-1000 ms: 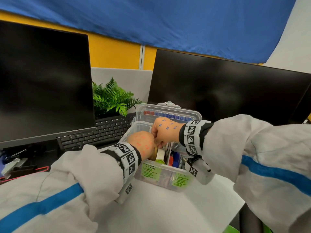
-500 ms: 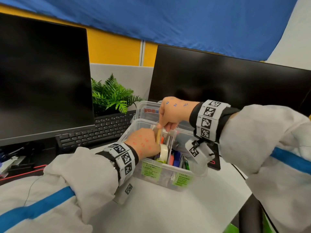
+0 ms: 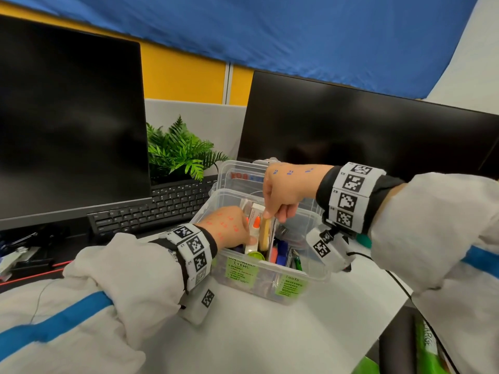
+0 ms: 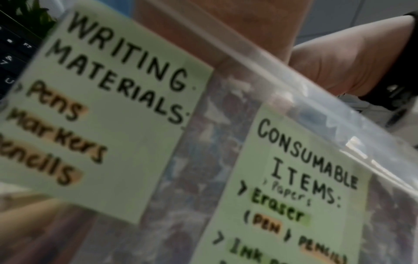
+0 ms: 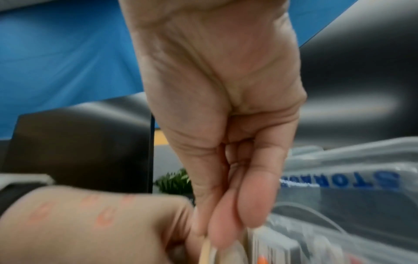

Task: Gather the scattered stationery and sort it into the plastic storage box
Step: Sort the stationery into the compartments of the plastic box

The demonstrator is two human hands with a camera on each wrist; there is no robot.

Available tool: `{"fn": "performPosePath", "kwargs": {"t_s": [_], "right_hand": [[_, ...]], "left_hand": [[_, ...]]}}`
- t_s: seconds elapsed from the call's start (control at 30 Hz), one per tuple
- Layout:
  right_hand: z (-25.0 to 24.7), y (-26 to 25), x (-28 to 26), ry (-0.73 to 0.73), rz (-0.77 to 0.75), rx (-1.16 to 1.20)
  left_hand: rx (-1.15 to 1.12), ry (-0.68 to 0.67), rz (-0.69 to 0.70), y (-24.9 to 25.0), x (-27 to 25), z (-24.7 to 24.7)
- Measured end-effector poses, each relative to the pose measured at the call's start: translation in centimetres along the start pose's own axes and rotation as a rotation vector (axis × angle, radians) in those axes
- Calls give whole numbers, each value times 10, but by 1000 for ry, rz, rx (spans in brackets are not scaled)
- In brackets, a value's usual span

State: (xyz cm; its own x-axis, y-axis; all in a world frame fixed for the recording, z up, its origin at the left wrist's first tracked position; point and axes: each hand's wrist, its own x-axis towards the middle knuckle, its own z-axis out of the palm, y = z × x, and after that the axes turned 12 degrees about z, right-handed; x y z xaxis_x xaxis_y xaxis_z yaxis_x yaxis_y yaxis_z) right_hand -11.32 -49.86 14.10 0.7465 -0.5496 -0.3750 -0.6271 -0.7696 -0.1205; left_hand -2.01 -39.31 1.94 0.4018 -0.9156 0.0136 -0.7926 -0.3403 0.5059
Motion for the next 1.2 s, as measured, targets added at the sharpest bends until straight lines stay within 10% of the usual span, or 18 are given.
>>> {"fn": "performPosePath", "kwargs": {"t_s": [0.33,0.53,0.73,0.97,1.2], "right_hand": [[63,0,21,121,-57,-422],[53,7,28,14,53,-246],[37,-7,7,30,37,-323],[32,-83,-22,279,-211,-23],[108,-198,-45,182,-549,271]], "left_hand": [[45,-18,5,2,1,2],[40,-32,26,1,3,2],[105,267,21,9,-19,-11],[166,457,-6,-9,-91,-57],[363,474,-327,-80,-236,-88]]}}
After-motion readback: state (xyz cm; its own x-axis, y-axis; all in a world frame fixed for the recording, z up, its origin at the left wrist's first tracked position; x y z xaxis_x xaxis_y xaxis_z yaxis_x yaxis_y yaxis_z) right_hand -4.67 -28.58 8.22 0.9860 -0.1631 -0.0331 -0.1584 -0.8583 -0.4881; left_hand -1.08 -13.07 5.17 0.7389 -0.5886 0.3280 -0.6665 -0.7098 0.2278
